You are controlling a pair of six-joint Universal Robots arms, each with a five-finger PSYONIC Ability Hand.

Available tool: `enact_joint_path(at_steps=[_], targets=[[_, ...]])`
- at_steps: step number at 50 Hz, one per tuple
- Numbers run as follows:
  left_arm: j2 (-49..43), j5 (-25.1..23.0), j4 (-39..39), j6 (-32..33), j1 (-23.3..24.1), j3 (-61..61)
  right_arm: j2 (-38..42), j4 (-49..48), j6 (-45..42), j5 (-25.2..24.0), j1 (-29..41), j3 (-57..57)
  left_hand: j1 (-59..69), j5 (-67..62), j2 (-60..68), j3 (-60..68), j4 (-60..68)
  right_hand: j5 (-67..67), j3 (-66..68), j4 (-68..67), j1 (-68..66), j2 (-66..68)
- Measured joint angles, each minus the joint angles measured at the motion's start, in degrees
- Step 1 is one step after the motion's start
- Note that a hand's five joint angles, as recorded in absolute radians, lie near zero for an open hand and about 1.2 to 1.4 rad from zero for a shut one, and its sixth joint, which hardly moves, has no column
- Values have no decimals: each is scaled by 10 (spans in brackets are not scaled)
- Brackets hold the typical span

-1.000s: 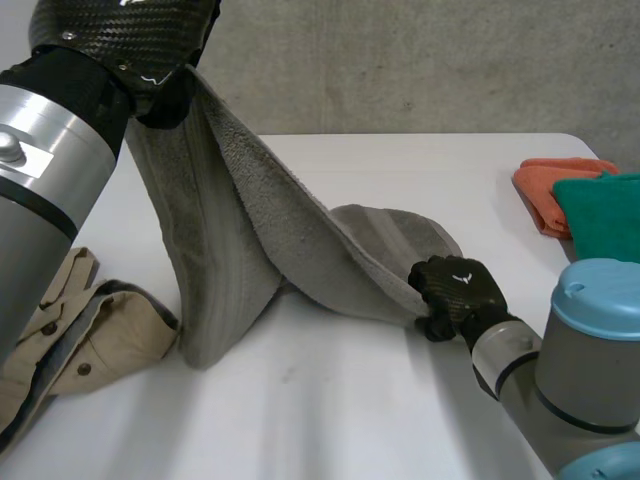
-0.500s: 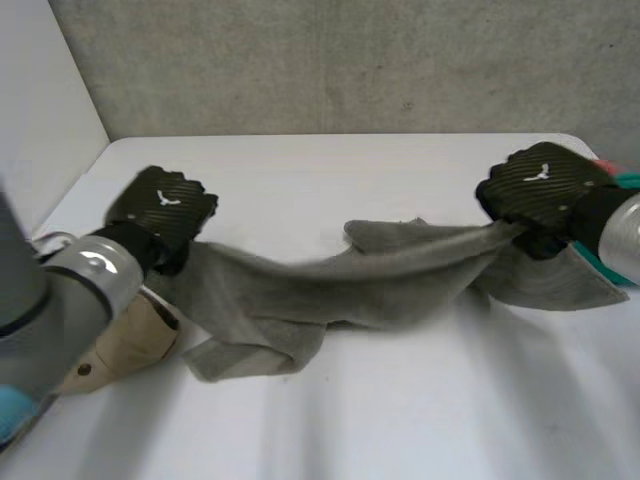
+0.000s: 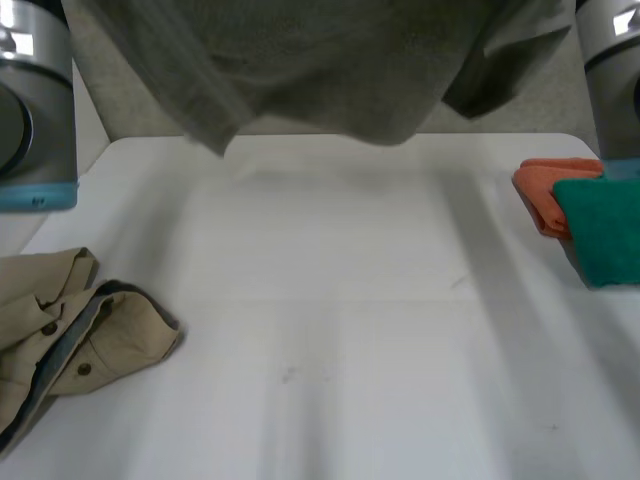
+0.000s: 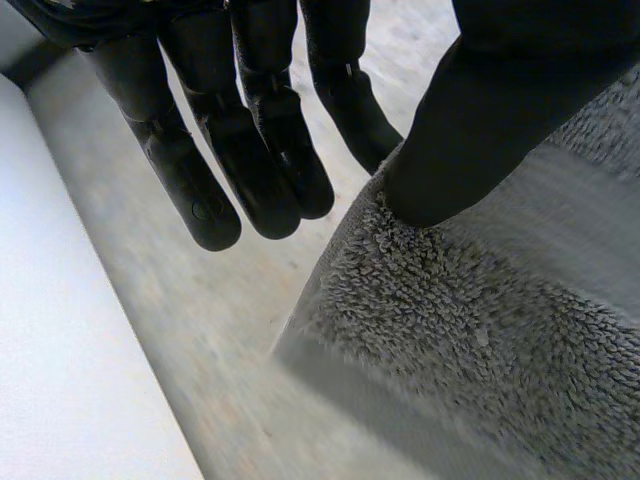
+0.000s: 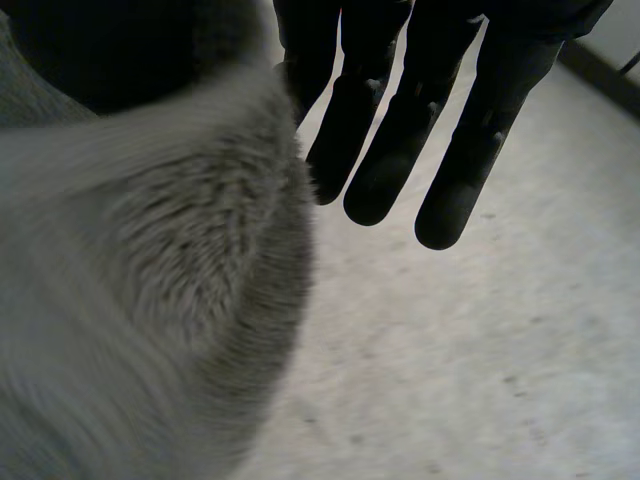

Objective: Fold the laundry.

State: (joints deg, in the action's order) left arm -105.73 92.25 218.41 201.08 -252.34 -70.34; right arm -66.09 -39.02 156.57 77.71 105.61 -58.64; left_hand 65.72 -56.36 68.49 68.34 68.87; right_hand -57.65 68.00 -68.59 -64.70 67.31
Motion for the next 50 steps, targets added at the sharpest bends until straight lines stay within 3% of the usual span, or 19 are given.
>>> enact_joint_path(at_steps=[2, 6, 11, 18, 22, 23, 28, 37, 44, 50], targets=[[18, -6, -21, -10, -2, -50, -4, 50, 27, -39, -6, -35, 0, 0, 0, 0, 0, -3, 0, 0, 0, 0], [36, -18, -32, -13, -3, -130, -2, 144, 11, -71, -9, -80, 0, 0, 0, 0, 0, -3, 0, 0, 0, 0], [43, -38, -25, -4, 1, -239, 9, 233, -41, -88, -13, -156, 0, -3, 0, 0, 0, -3, 1, 0, 0, 0], [16, -59, -3, 24, 6, -340, 55, 267, -114, -89, -22, -246, 0, -3, 0, 0, 0, -1, -1, 3, 0, -1], [-1, -62, 3, 41, 7, -365, 85, 277, -136, -82, -28, -267, 0, -3, 0, 0, 0, 117, -121, 126, 92, -117], [-6, -61, 3, 46, 7, -371, 95, 285, -136, -76, -32, -271, 0, -3, 0, 0, 0, 230, -238, 244, 206, -234], [4, -58, 0, 46, 3, -373, 97, 307, -82, -43, -49, -271, 0, -3, 0, 0, 0, 420, -415, 424, 381, -410], [37, -57, -5, 29, -11, -369, 82, 334, 68, -2, -92, -277, 0, -3, 0, 0, 0, 450, -429, 444, 396, -420], [48, -60, -15, 20, -21, -369, 94, 380, 132, -34, -125, -279, 0, -3, 0, 0, 0, 413, -419, 419, 381, -412], [51, -63, -30, 18, -26, -366, 105, 403, 161, -82, -140, -276, 0, -3, 0, 0, 0, 288, -285, 291, 250, -278]])
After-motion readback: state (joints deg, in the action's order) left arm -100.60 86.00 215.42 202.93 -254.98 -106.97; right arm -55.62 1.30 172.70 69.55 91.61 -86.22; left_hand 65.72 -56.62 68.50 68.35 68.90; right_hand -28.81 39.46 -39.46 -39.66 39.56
